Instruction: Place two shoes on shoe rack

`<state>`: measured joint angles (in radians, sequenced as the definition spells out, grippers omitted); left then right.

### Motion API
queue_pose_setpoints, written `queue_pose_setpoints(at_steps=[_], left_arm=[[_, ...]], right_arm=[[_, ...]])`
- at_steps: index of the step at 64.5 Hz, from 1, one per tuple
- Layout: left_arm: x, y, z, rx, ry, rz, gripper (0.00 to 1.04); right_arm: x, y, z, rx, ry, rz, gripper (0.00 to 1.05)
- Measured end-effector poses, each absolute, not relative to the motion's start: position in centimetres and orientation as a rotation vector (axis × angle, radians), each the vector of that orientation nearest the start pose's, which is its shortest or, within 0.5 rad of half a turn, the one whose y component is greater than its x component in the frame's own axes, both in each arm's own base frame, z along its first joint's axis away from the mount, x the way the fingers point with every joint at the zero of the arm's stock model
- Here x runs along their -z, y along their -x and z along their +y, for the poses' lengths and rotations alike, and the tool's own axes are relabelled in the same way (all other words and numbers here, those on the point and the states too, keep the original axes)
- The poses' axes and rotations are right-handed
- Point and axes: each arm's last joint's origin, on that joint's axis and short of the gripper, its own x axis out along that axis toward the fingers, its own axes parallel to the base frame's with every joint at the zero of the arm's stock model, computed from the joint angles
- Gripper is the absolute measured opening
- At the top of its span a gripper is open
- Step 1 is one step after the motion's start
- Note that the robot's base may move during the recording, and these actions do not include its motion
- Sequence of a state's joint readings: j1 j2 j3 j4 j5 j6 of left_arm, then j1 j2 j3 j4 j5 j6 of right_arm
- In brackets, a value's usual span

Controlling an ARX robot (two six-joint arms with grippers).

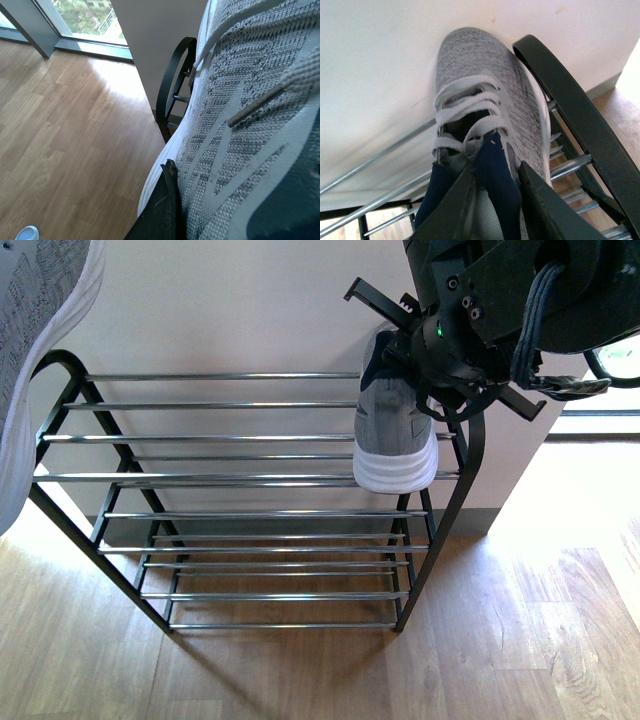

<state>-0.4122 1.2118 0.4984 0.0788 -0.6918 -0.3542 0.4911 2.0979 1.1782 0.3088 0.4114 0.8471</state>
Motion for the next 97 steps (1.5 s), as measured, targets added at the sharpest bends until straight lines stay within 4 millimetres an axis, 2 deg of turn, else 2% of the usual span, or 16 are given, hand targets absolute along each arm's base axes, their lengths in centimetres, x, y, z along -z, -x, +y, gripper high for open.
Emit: queue_pose_setpoints(at_steps=[5, 8, 18, 23, 32, 42, 52, 61, 63, 64, 68, 73, 85, 91, 97], left_arm=[[-18.2, -21.3, -7.3, -0.359, 0.010, 0.484, 0.02], [-18.2, -21.3, -7.3, -0.359, 0.010, 0.484, 0.02], [-18.2, -21.3, -7.3, -0.360, 0.010, 0.484, 0.02], [-18.2, -21.3, -7.3, -0.360, 0.010, 0.484, 0.02], [-18.2, -21.3, -7.3, -0.360, 0.010, 0.484, 0.02], [-18.2, -21.3, -7.3, -0.360, 0.010, 0.484, 0.02], [-18.2, -21.3, -7.3, -0.360, 0.010, 0.484, 0.02], [-18.2, -21.3, -7.3, -0.360, 0.010, 0.484, 0.02], [-18.2, -21.3, -7.3, -0.360, 0.010, 0.484, 0.02], [-18.2, -21.3, -7.3, -0.359, 0.010, 0.484, 0.02], [-18.2, -21.3, -7.3, -0.359, 0.010, 0.484, 0.02], [-18.2, -21.3, -7.3, -0.360, 0.009, 0.484, 0.02], [-18.2, -21.3, -7.3, -0.360, 0.009, 0.484, 0.02], [-18.2, -21.3, -7.3, -0.360, 0.009, 0.483, 0.02], [-18.2, -21.3, -7.3, -0.359, 0.010, 0.484, 0.02]], right_arm=[[-13.5, -36.8, 18.2, 0.075, -0.568, 0.517, 0.47], [-15.4, -35.3, 17.5, -0.004, -0.582, 0.494, 0.60], [-19.0, -32.1, 15.5, -0.158, -0.591, 0.453, 0.82], [-20.5, -29.4, 13.5, -0.250, -0.580, 0.439, 0.97], [-21.9, -23.7, 8.7, -0.394, -0.513, 0.440, 0.96], [-22.6, -19.7, 5.0, -0.481, -0.454, 0.395, 0.96], [-22.3, -17.2, 2.6, -0.506, -0.413, 0.326, 0.96], [-22.1, -16.9, 1.9, -0.500, -0.406, 0.302, 0.96], [-22.0, -16.9, 2.0, -0.478, -0.374, 0.270, 0.93], [-21.9, -16.9, 2.1, -0.396, -0.328, 0.212, 0.90], [-21.5, -16.6, 2.1, -0.252, -0.212, 0.092, 0.82], [-20.8, -15.7, 1.3, -0.014, -0.079, 0.005, 0.62], [-19.1, -14.2, 0.0, 0.002, -0.021, 0.007, 0.20], [-18.7, -13.7, 0.1, -0.004, -0.011, 0.007, 0.04], [-18.3, -13.4, 0.0, -0.003, -0.006, 0.010, 0.01]])
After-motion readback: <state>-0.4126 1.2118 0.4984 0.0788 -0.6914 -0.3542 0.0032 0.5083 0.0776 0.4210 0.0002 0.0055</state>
